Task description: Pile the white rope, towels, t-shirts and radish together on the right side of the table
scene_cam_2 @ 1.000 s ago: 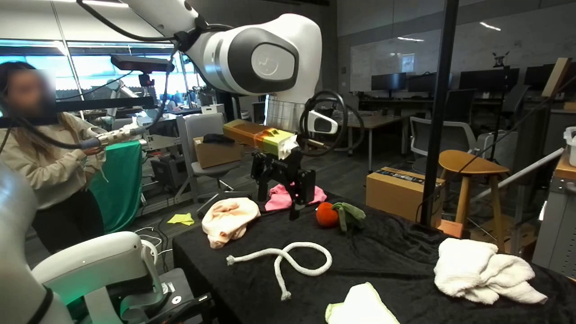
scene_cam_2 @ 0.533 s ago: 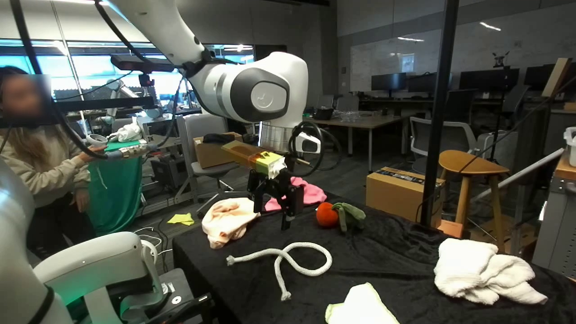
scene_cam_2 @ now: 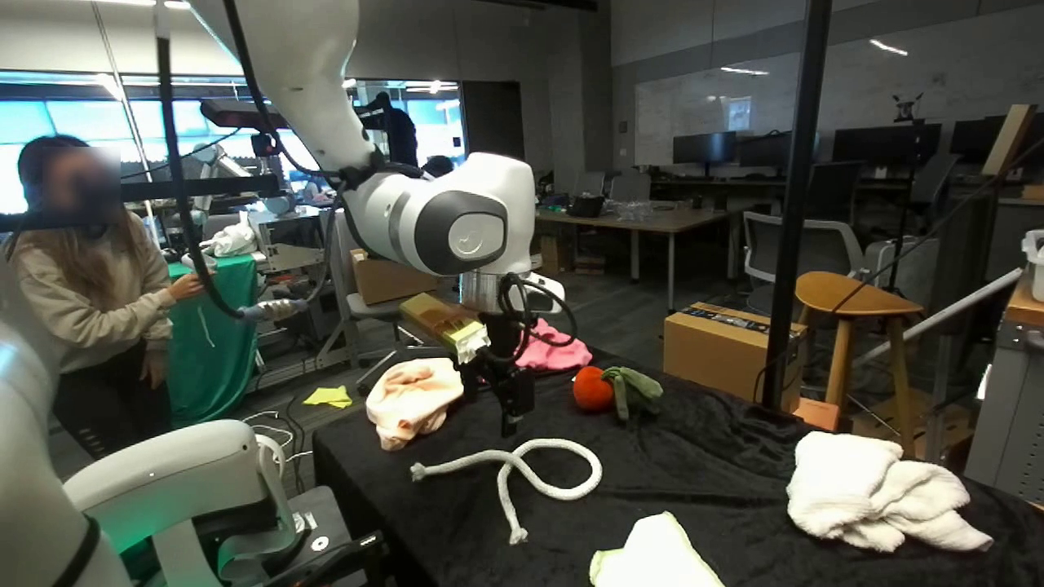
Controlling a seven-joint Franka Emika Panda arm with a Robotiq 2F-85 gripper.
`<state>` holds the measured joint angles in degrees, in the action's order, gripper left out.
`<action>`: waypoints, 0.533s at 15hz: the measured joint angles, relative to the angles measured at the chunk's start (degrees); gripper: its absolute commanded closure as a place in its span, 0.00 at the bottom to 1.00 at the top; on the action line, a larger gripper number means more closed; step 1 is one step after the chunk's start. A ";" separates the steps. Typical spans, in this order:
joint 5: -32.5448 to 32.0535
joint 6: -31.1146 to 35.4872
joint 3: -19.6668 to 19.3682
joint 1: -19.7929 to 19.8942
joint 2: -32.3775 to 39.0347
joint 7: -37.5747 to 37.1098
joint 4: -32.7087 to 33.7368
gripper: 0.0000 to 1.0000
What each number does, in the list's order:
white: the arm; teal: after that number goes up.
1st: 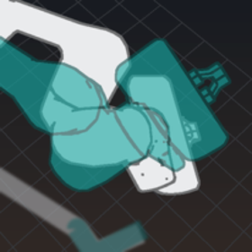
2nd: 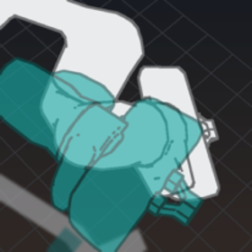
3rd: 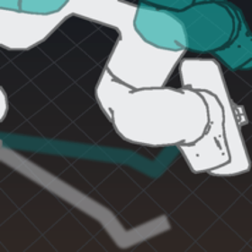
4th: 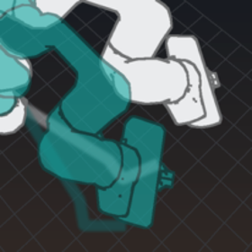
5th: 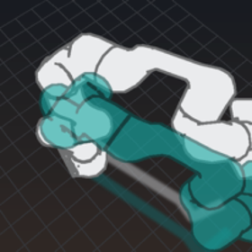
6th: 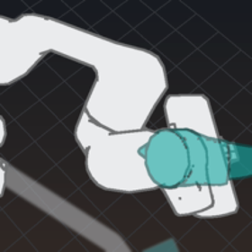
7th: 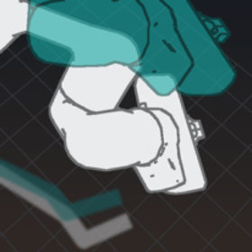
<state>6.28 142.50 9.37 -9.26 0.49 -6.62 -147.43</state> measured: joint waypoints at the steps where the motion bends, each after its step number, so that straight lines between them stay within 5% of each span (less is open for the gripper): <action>1: -0.19 1.73 0.51 -0.47 1.30 -2.28 0.15 0.00; 8: -9.41 8.21 0.41 -4.36 10.90 -19.44 4.01 0.00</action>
<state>-3.13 150.71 9.78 -13.63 11.39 -26.06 -143.42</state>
